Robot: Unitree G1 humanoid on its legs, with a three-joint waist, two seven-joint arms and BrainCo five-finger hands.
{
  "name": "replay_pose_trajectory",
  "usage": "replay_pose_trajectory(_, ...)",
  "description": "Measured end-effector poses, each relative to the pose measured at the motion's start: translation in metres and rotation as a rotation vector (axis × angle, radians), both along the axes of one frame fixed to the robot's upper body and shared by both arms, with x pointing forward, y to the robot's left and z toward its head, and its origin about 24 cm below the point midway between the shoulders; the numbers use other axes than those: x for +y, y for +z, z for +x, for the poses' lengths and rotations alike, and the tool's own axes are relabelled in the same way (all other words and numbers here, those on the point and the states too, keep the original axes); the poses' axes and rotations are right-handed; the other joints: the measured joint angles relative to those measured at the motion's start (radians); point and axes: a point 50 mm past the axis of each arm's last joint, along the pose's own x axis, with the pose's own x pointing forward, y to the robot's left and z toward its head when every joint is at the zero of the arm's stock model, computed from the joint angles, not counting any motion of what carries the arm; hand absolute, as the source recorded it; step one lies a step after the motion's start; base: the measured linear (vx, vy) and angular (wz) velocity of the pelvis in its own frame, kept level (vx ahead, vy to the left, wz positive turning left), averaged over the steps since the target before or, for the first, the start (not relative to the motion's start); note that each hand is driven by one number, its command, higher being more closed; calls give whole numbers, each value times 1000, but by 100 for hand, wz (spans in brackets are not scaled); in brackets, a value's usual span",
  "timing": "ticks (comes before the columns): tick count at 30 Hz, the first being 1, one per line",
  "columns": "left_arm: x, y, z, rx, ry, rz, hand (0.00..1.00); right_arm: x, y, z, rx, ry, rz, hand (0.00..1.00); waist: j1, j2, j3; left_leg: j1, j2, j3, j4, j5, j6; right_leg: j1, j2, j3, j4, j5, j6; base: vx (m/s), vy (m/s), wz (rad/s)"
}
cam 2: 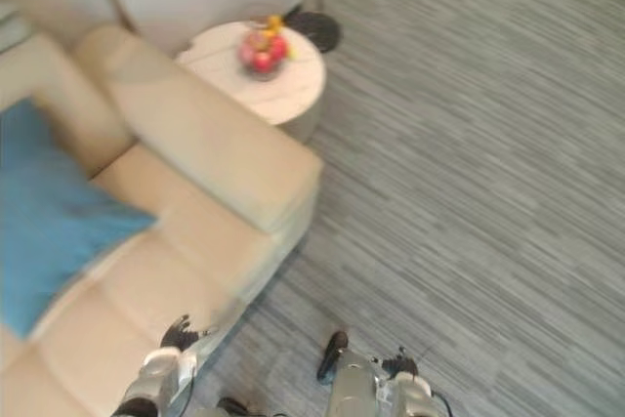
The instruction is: Pick up cushions and gather them together orderly.
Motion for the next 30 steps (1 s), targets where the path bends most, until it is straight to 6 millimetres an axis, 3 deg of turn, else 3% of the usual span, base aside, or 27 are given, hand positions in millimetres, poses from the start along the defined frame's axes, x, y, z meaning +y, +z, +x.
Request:
replay_pose_trajectory(1,-7,-2,-1,2,0,-21,0,-3,0,-2,4,7,-7,0,-1,0,0,1,27,-13,62,58,50,0,13,23,22,-26,-8,304,-502,-119)
replay_pose_trajectory(2,-15,-4,-3,8,-4,-46,0,-6,-2,-8,21,6,-10,0,3,-5,1,-13,68,-70,165,133,139,17,20,66,43,-60,-26,337,-422,-107)
replay_pose_trajectory(3,-25,-6,-5,16,-24,-73,0,-12,-3,-13,43,0,-21,0,2,-8,5,-46,71,-180,257,51,141,43,34,104,48,-85,-33,404,-459,-144)
replay_pose_trajectory(4,-32,-8,-7,29,-65,-83,0,-19,-6,-26,81,-11,-33,0,2,4,7,-127,18,-419,389,-70,108,114,62,148,47,-123,-49,335,-322,-113)
replay_pose_trajectory(5,-33,-9,-9,34,-72,-81,0,-20,-7,-30,90,-14,-34,0,3,-5,11,-141,-3,-460,404,-88,99,129,69,158,43,-132,-51,310,-255,-114)
replay_pose_trajectory(6,-33,-11,-14,48,-96,-73,0,-21,-9,-37,107,-19,-34,0,8,-5,10,-166,-65,-538,420,-134,87,169,87,195,39,-156,-56,335,-173,-134)
replay_pose_trajectory(7,-35,-13,-21,67,-116,-70,0,-23,-9,-39,109,-38,-32,0,19,4,7,-220,-174,-612,413,-189,68,200,117,266,35,-177,-61,321,-132,-136)
replay_pose_trajectory(8,-35,-13,-20,63,-117,-72,0,-24,-9,-40,110,-46,-31,0,22,6,7,-232,-191,-624,407,-196,65,202,123,279,34,-178,-61,255,-52,-148)
replay_pose_trajectory(9,-35,-12,-18,56,-124,-68,0,-24,-10,-42,110,-67,-25,0,31,15,9,-274,-252,-638,375,-215,66,212,142,327,31,-180,-60,223,47,-144)
replay_pose_trajectory(10,-36,-11,-17,53,-125,-69,0,-24,-9,-39,95,-96,-15,0,35,21,10,-333,-346,-679,272,-233,68,223,165,400,25,-183,-55,173,51,-144)
replay_pose_trajectory(11,-36,-11,-17,53,-123,-69,0,-23,-9,-39,94,-101,-10,0,36,22,10,-341,-361,-692,250,-233,67,228,170,413,24,-183,-54,226,96,-132)
replay_pose_trajectory(12,-37,-11,-16,50,-121,-71,0,-17,-11,-39,91,-109,6,0,37,25,13,-356,-416,-755,147,-232,65,243,182,450,16,-181,-46,208,155,-116)
replay_pose_trajectory(13,-39,-12,-17,49,-115,-77,0,-17,-12,-42,94,-132,15,0,40,27,11,-335,-490,-886,-54,-195,26,248,198,505,13,-189,-24,240,195,-132)
replay_pose_trajectory(14,-40,-12,-20,52,-108,-84,0,-16,-12,-43,96,-133,16,0,42,33,8,-325,-505,-932,-113,-132,39,249,209,531,15,-196,-10,187,185,-139)
replay_pose_trajectory(15,-40,-13,-21,55,-90,-90,0,-10,-14,-45,100,-135,29,0,44,28,3,-299,-516,-918,-134,-104,88,252,210,576,19,-205,6,221,149,-120)
replay_pose_trajectory(18,-40,-12,-19,44,-59,-101,0,0,-12,-45,66,-156,51,0,44,-4,-3,-221,-508,-762,-207,-118,110,245,168,618,11,-216,66,207,119,-109)
replay_pose_trajectory(20,-37,-12,-20,48,-52,-95,0,3,-13,-45,64,-162,56,0,68,-18,-11,-179,-503,-680,-233,-132,110,229,108,544,10,-199,93,127,96,-129)
replay_pose_trajectory(23,-36,-14,-22,64,-59,-91,0,4,-15,-49,73,-171,61,0,65,-23,-18,-127,-486,-584,-280,-131,108,216,32,379,-10,-157,102,135,23,-107)
replay_pose_trajectory(27,-37,-15,-21,90,-114,-78,0,2,-13,-41,58,-165,53,0,56,-3,-13,-70,-437,-492,-382,-92,59,183,63,282,-51,-86,101,92,-118,-93)
replay_pose_trajectory(28,-43,-15,-19,97,-119,-91,0,-5,-8,-31,35,-157,37,0,50,23,5,-40,-403,-439,-422,-75,41,120,64,237,-1,-127,113,44,-133,-105)
replay_pose_trajectory(29,-43,-15,-19,97,-121,-90,0,-6,-8,-28,31,-154,33,0,49,27,9,-36,-398,-429,-425,-74,36,110,57,219,-3,-126,108,70,-161,-104)
replay_pose_trajectory(30,-39,-15,-19,102,-136,-74,0,-6,-8,-27,32,-152,32,0,46,30,12,-25,-385,-399,-434,-68,11,80,18,149,-63,-77,90,126,-170,-77)
